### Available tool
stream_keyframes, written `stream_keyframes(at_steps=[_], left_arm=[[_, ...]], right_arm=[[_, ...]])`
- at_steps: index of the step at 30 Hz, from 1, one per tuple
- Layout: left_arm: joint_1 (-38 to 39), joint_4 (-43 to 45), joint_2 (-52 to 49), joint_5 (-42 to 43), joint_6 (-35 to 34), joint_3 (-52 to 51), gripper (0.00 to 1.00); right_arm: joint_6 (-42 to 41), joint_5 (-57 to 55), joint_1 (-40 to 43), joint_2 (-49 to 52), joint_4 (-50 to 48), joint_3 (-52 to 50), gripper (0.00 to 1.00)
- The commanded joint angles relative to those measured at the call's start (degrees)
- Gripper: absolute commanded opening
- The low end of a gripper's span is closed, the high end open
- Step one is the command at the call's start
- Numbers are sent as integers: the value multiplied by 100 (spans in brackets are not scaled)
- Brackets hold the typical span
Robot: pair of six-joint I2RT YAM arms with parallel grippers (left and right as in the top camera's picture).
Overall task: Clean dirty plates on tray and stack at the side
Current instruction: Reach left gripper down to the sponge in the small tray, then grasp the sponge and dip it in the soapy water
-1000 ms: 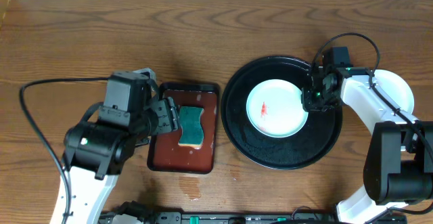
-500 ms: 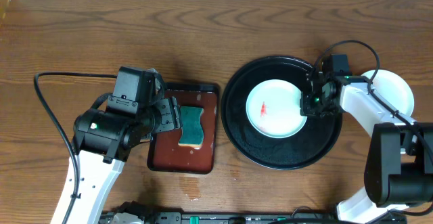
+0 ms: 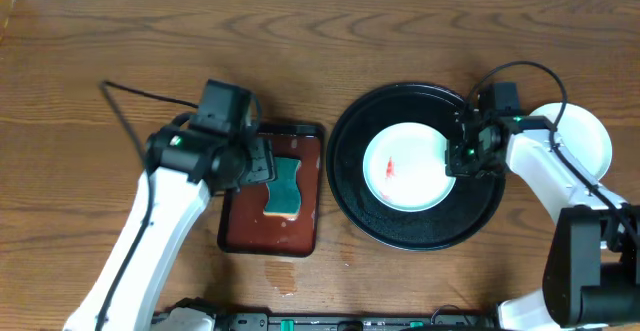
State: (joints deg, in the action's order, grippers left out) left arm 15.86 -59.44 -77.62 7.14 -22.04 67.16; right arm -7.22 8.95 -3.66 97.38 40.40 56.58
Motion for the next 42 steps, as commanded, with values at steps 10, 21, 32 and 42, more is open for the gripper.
stream_keyframes(at_steps=[10, 21, 32, 42], left_arm=[[326, 490, -1943, 13, 76, -61, 59], [529, 1718, -3285, -225, 79, -61, 40], [498, 1405, -2975, -225, 105, 238, 8], [511, 345, -2159, 184, 44, 240, 54]], right_arm=[[-136, -140, -57, 153, -50, -90, 1], [-201, -116, -57, 153, -28, -90, 1], [-197, -116, -57, 153, 61, -90, 1], [-199, -116, -57, 153, 76, -90, 1]])
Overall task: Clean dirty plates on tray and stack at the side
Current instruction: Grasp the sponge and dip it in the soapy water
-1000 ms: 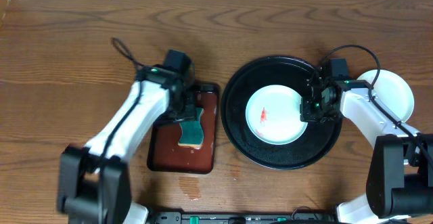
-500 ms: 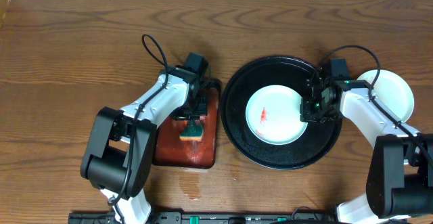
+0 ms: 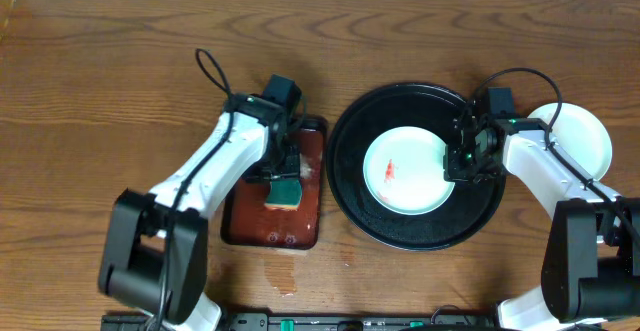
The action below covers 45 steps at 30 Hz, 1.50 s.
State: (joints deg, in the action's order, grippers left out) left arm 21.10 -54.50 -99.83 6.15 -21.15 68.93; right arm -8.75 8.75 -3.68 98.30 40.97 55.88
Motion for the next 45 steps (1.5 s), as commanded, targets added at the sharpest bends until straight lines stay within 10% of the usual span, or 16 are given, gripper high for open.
stream_keyframes(at_steps=[1, 8, 14, 22, 27, 33, 41, 45], left_arm=[[-4, -157, 59, 459, -57, -24, 54], [138, 695, 55, 621, -57, -1005, 49], [136, 1606, 50, 520, -57, -1589, 8], [-17, 833, 96, 520, -55, -857, 8], [-118, 249, 214, 516, -26, -179, 37], [-120, 382, 282, -192, 57, -138, 47], [-81, 1032, -72, 96, -59, -621, 46], [-24, 1333, -308, 216, -55, -911, 29]], right_arm=[[-46, -98, -55, 61, 17, -20, 1], [-68, -96, -55, 61, 13, -20, 1], [-66, -96, -55, 61, 17, -20, 1], [-66, -96, -55, 61, 22, -20, 1], [-66, -96, -55, 61, 26, -20, 1], [-66, -98, -55, 61, 17, -20, 1], [-68, -96, -55, 61, 20, -20, 1], [-68, -96, -55, 61, 17, -20, 1]])
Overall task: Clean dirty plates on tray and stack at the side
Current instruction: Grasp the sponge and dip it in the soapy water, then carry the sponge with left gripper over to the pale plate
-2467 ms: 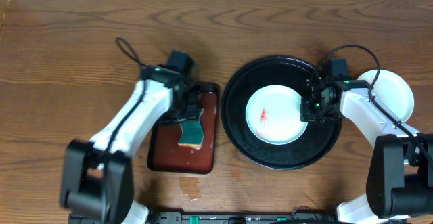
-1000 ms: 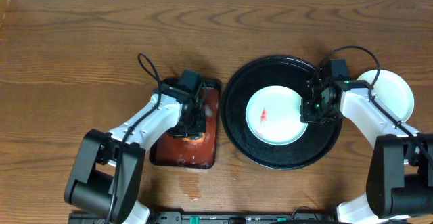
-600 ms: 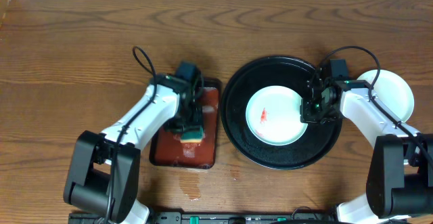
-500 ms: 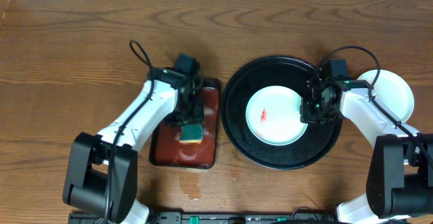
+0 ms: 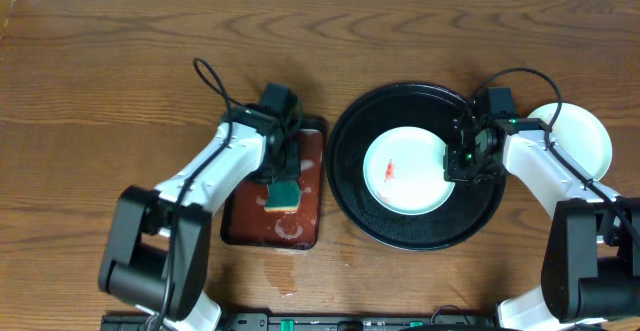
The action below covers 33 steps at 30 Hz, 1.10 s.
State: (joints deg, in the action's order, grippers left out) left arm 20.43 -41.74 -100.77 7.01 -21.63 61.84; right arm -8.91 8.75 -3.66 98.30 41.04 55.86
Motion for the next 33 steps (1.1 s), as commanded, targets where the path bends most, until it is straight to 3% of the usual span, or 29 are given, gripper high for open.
stream_keyframes(at_steps=[1, 2, 9, 21, 27, 33], left_arm=[[44, 96, -280, 133, -9, -251, 20], [44, 83, -328, 136, -9, -267, 8], [37, -197, -249, 133, 42, -59, 8], [227, -1294, 660, 160, 162, 1784, 7], [704, -787, 817, 754, -17, 1853, 8], [1495, 37, 289, 804, -413, 1827, 7]], right_arm=[[-52, -96, -57, 61, 11, -17, 1], [-52, -96, -57, 61, 11, -17, 1], [-50, -98, -57, 61, 11, -17, 1], [50, 103, -57, 63, -275, -17, 1], [61, 131, -57, 72, -278, -70, 1], [83, 186, -144, 136, -308, -199, 1]])
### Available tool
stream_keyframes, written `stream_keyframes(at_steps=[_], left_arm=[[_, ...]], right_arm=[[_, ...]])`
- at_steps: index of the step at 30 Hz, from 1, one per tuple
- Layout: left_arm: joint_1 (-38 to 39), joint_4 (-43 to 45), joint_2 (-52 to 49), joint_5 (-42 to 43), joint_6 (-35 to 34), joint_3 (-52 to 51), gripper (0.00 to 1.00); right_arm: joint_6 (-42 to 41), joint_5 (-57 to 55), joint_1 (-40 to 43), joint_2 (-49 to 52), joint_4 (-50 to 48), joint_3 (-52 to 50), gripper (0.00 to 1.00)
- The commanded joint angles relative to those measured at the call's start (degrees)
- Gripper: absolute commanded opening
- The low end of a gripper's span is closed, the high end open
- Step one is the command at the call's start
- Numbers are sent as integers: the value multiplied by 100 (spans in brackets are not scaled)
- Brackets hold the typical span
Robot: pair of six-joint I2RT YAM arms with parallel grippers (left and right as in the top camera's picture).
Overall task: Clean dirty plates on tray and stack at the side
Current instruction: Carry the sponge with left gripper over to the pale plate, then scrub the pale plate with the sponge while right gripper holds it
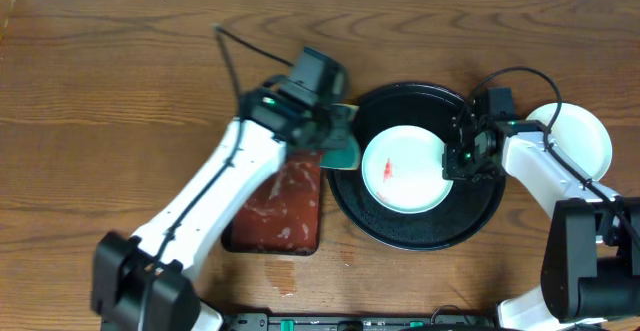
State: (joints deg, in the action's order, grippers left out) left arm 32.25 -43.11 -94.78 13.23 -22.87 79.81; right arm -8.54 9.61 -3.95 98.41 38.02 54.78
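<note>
A white plate (405, 171) with a red smear lies in the middle of the round black tray (420, 239). My right gripper (458, 157) sits at the plate's right edge and looks shut on its rim. My left gripper (338, 143) is shut on a green sponge (345, 155). It holds the sponge over the tray's left rim, just left of the plate. A clean white plate (588, 139) rests on the table at the far right, partly behind the right arm.
A brown rectangular dish (280, 211) with wet foam streaks lies left of the black tray, under the left arm. A few water drops (282, 277) mark the table in front of it. Cables loop above both wrists.
My left gripper has lifted the sponge out of the brown dish and now holds it to the right, at the black tray's left rim. The right gripper and the dirty plate have not moved.
At first my left gripper was beside the sponge in the brown dish. At the two later moments it was down on the sponge there, the sponge shifting slightly. Now the sponge is out of the dish, beside the dirty plate. The right gripper stayed on the plate's rim throughout.
</note>
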Motion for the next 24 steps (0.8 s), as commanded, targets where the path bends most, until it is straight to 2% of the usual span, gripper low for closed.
stream_keyframes(at_steps=[1, 7, 16, 21, 24], left_arm=[[446, 299, -439, 186, -385, 31, 7], [1025, 1097, -1180, 625, -767, 31, 7], [1377, 2015, -2253, 892, -1082, 31, 8], [1261, 1836, -2682, 597, -868, 31, 8], [1108, 1268, -2695, -426, -717, 44, 7]], right_arm=[[46, 96, -142, 164, -4, -103, 1], [44, 94, -173, 286, -15, -111, 1], [44, 96, -175, 286, -26, -111, 1], [44, 96, -175, 286, 4, -111, 1], [44, 96, -175, 286, 44, -111, 1]])
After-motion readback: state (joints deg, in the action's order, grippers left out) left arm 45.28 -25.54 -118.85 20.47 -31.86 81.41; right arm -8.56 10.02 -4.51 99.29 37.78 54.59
